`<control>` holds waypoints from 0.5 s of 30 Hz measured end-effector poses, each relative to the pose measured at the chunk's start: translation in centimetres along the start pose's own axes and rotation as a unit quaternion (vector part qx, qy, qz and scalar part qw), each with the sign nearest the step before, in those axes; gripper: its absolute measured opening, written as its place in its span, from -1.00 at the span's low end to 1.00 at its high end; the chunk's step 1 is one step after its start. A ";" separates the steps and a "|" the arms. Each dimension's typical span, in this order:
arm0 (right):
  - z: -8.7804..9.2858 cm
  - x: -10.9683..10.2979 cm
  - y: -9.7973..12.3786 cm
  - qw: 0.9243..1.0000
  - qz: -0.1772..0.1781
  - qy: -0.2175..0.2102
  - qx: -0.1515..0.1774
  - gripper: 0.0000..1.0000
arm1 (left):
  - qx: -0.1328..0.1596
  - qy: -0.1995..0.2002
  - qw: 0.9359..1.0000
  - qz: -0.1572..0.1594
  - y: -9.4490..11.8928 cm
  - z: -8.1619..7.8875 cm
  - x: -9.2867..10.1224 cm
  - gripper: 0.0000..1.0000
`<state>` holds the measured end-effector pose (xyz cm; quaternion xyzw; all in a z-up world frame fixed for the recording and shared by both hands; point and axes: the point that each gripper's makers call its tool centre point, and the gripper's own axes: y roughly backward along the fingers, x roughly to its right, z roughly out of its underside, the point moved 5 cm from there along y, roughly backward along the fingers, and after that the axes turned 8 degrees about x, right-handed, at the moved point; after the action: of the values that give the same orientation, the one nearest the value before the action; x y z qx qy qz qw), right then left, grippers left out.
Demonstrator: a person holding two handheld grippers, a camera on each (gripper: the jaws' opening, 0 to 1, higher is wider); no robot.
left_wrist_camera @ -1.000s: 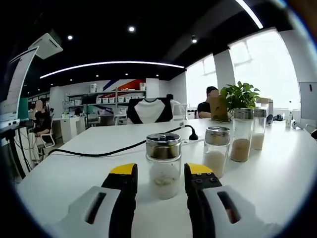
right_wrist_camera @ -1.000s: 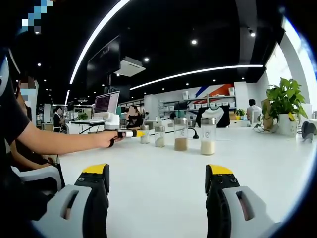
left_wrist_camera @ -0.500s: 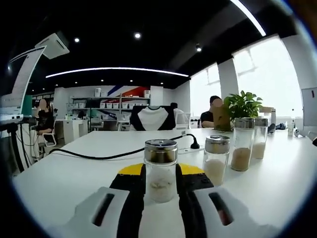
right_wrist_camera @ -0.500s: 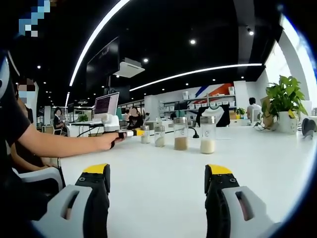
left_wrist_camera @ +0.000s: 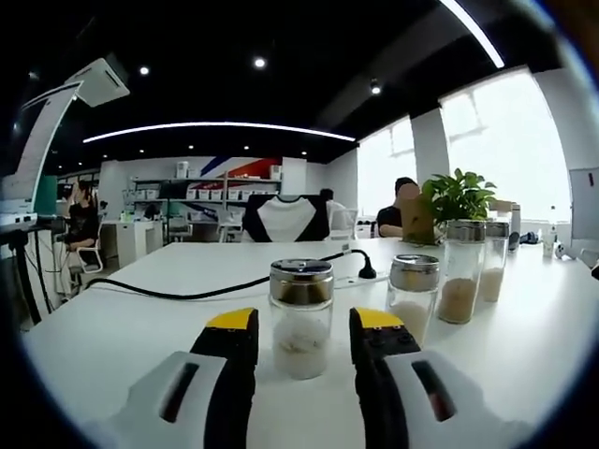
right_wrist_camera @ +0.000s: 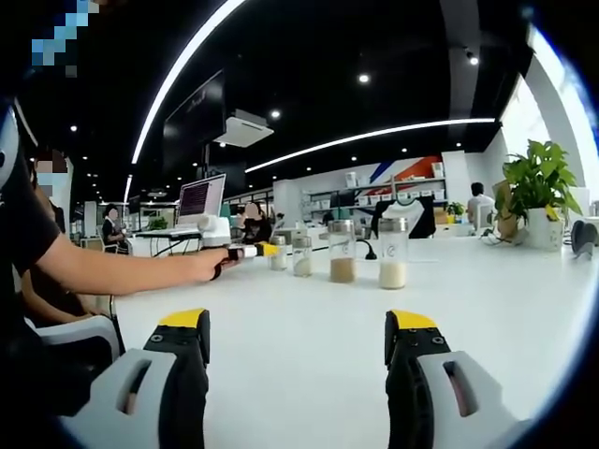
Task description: Rotate the seasoning bottle until the label or dispensing opening points toward the visible target arrow and the bottle remains upright within the marked orientation range
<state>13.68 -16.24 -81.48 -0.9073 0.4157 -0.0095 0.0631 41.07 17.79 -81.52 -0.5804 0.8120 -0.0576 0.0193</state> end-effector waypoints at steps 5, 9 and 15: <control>-0.2 0.1 0.0 1.000 0.002 -0.001 0.001 0.54 | 0.000 0.004 1.000 0.000 -1.2 -0.1 -0.3 -0.15; -0.2 0.0 -0.1 1.000 -0.004 0.000 -0.001 0.47 | -0.009 0.004 1.000 0.008 -2.0 0.3 0.1 -0.18; -0.4 -0.8 -0.6 1.000 -0.021 -0.001 0.005 0.40 | -0.001 -0.004 1.000 -0.001 -2.3 0.3 -0.2 -0.31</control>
<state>13.62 -15.27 -80.96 -0.9157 0.3960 -0.0117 0.0681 43.35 17.19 -81.51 -0.5819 0.8112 -0.0542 0.0219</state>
